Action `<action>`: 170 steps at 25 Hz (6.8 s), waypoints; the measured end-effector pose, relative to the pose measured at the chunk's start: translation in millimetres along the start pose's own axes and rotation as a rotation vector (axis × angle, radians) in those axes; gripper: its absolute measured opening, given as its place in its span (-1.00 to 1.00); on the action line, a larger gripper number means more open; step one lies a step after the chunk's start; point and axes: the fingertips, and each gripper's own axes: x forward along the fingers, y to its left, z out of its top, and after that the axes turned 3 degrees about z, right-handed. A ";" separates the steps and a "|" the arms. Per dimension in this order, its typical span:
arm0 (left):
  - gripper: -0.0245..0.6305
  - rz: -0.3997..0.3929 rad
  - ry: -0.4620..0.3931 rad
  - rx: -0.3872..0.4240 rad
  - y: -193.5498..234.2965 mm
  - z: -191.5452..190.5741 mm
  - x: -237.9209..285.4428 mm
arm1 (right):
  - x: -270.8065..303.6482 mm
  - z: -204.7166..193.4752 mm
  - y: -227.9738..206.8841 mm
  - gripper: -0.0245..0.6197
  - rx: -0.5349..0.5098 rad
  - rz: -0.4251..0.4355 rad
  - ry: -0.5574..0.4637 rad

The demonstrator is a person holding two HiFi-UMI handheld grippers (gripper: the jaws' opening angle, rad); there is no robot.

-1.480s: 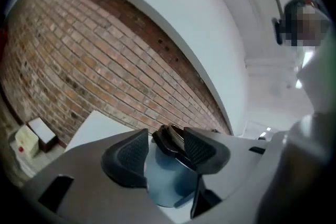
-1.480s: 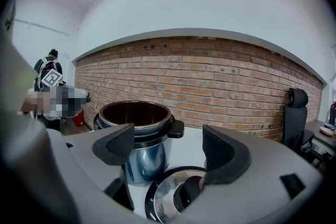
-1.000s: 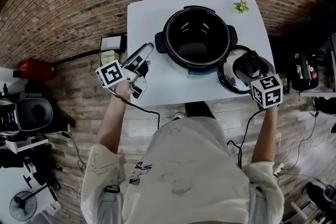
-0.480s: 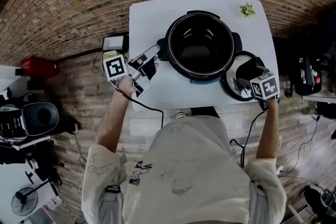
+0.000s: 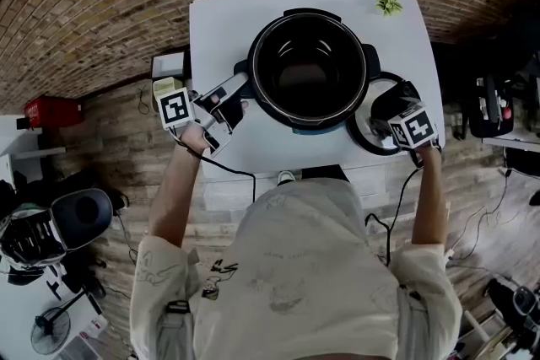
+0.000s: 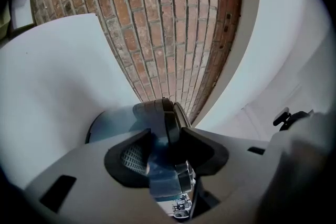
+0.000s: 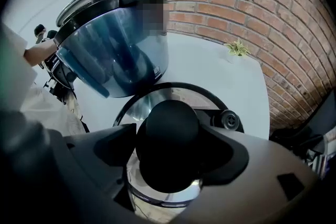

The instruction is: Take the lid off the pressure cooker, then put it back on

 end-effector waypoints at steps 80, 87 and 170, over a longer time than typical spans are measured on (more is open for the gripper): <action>-0.71 -0.087 -0.105 -0.137 -6.8 4.0 -0.7 | -157.3 231.9 128.5 -0.01 -0.497 0.226 0.086; -0.71 -0.100 -0.119 -0.151 -7.4 4.6 -1.4 | -131.1 250.7 135.3 -0.01 -0.435 0.248 0.108; -0.71 -0.133 -0.096 -0.157 -11.3 2.7 0.7 | -106.0 237.7 165.3 0.02 -1.110 0.302 0.364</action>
